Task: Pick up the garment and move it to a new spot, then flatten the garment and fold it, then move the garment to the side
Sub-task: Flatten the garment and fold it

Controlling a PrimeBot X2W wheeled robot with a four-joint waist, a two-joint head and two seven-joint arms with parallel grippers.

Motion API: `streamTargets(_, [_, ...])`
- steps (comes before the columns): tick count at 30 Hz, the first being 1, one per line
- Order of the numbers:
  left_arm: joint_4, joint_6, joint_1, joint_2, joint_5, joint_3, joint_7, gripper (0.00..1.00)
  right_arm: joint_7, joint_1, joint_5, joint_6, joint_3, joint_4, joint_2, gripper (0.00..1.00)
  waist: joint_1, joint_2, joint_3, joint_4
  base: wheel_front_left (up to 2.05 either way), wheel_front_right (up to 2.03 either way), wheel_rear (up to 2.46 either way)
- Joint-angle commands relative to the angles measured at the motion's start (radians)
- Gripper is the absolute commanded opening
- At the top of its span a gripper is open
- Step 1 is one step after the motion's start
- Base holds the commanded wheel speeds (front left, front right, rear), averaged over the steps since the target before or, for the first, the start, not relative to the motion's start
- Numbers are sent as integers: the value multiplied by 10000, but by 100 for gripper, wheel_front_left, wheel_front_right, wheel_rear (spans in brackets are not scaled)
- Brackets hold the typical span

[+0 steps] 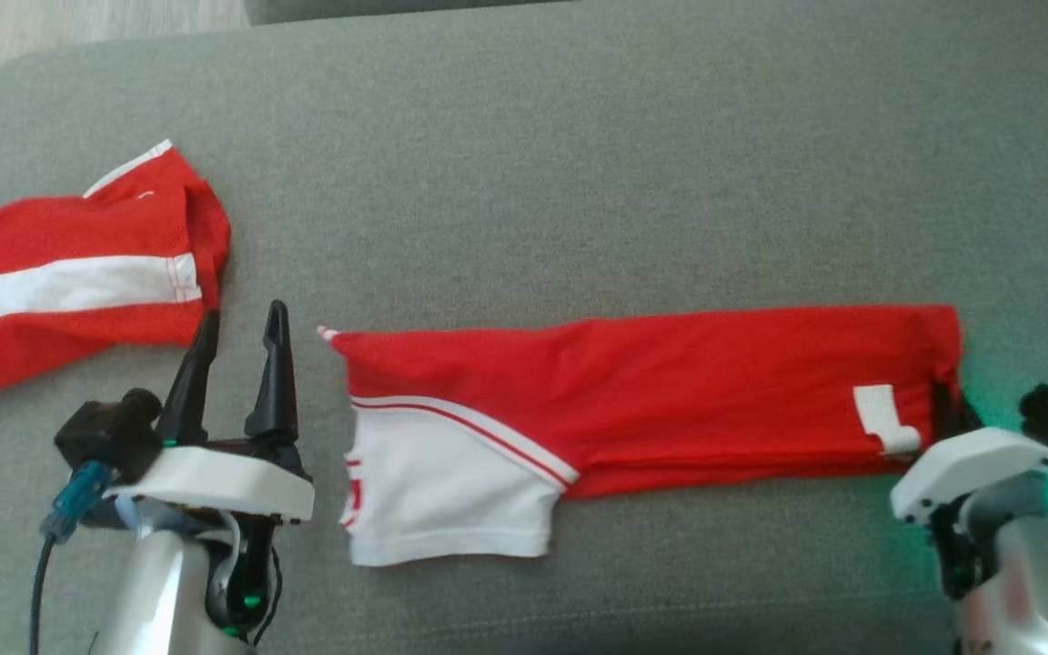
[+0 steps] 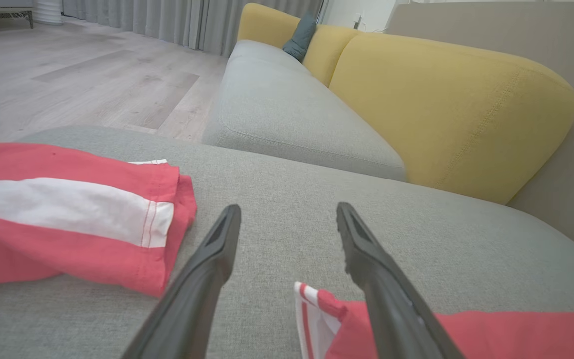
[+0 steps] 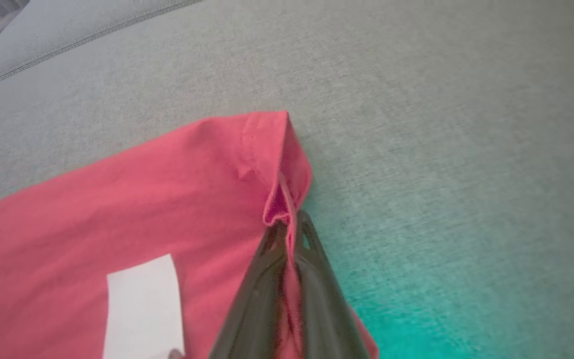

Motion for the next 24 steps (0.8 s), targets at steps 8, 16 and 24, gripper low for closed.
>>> streamTargets(8, [-283,-92,-209,1,105,432,-122,100,317,-327,-2071,-9,-2134,-1417,-731,0,0,0,-329,-76,0,0,0])
streamTargets(16, [-224,-106,5,-31,-13,387,-122,100,873,-768,-2988,-9,-2397,-2678,-138,0,0,0,-869,-170,0,0,0])
streamTargets(24, [-106,-161,213,-42,-329,290,-122,100,2142,-467,45,-9,352,-3613,-78,0,0,0,-1352,-206,0,0,0])
